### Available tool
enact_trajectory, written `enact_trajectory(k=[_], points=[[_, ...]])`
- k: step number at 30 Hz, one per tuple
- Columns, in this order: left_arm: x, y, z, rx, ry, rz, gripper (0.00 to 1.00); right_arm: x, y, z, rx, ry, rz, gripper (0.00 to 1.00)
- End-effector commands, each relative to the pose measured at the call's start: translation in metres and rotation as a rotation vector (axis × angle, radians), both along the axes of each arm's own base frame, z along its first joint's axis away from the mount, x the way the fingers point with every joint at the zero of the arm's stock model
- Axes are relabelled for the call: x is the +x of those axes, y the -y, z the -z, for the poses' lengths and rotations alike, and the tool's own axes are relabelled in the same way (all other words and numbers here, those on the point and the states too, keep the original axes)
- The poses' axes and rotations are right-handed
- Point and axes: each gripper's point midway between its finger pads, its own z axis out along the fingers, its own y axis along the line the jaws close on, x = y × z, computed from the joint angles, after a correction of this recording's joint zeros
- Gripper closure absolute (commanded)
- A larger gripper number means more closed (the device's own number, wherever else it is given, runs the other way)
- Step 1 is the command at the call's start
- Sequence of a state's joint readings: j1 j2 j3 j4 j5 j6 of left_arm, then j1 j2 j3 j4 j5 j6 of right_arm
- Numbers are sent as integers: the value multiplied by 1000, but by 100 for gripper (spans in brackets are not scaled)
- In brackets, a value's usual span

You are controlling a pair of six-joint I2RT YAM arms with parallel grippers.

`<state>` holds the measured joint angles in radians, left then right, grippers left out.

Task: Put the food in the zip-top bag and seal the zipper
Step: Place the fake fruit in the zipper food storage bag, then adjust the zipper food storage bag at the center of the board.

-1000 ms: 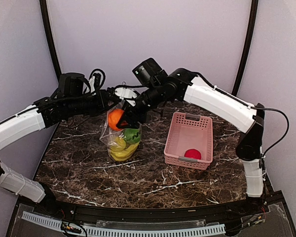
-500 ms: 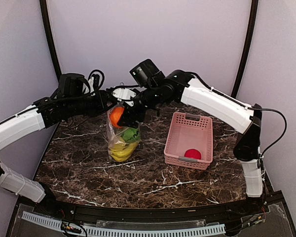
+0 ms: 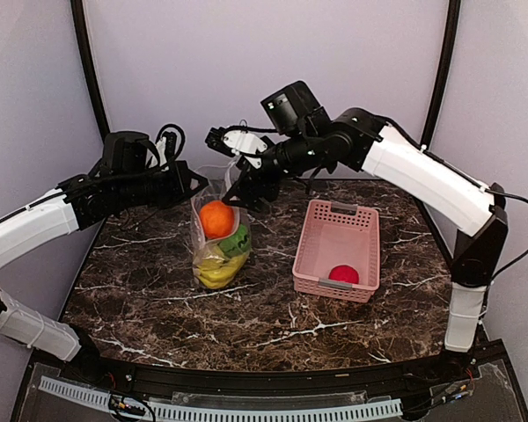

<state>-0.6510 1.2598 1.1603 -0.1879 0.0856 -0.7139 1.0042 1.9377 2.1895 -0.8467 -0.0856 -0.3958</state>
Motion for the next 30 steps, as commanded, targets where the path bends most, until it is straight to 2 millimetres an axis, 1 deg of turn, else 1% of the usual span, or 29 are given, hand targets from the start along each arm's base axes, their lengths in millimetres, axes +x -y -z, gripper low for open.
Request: enact_trajectory(k=[1, 3, 5, 8, 10, 14, 16, 20, 23, 25, 27, 30], points=[[-2, -3, -11, -18, 48, -9, 99, 22, 17, 15, 38, -119, 104, 17], [-2, -4, -9, -14, 46, -12, 99, 26, 23, 26, 53, -208, 117, 23], [-2, -5, -9, -12, 46, -15, 99, 22, 26, 36, 64, -293, 105, 30], [-2, -5, -10, -12, 49, -16, 99, 16, 25, 47, 65, -359, 86, 37], [-2, -4, -10, -14, 49, -15, 99, 12, 21, 48, 80, -396, 61, 41], [-2, -4, -9, -17, 46, -13, 99, 4, 13, 45, 129, -487, 0, 45], [-2, -3, -10, -19, 45, -9, 99, 6, 9, 46, 140, -513, 2, 46], [-4, -3, -10, -20, 48, -5, 99, 16, 1, 55, 144, -560, 14, 47], [-5, -3, -12, -21, 51, -1, 99, 26, -1, 64, 137, -571, 47, 48], [-6, -2, -12, -22, 52, 6, 99, 33, -2, 68, 137, -578, 65, 52], [-6, -2, -12, -20, 53, 10, 99, 37, -2, 68, 143, -581, 71, 62], [-6, -2, -11, -17, 54, 12, 99, 40, -2, 66, 150, -582, 74, 74]])
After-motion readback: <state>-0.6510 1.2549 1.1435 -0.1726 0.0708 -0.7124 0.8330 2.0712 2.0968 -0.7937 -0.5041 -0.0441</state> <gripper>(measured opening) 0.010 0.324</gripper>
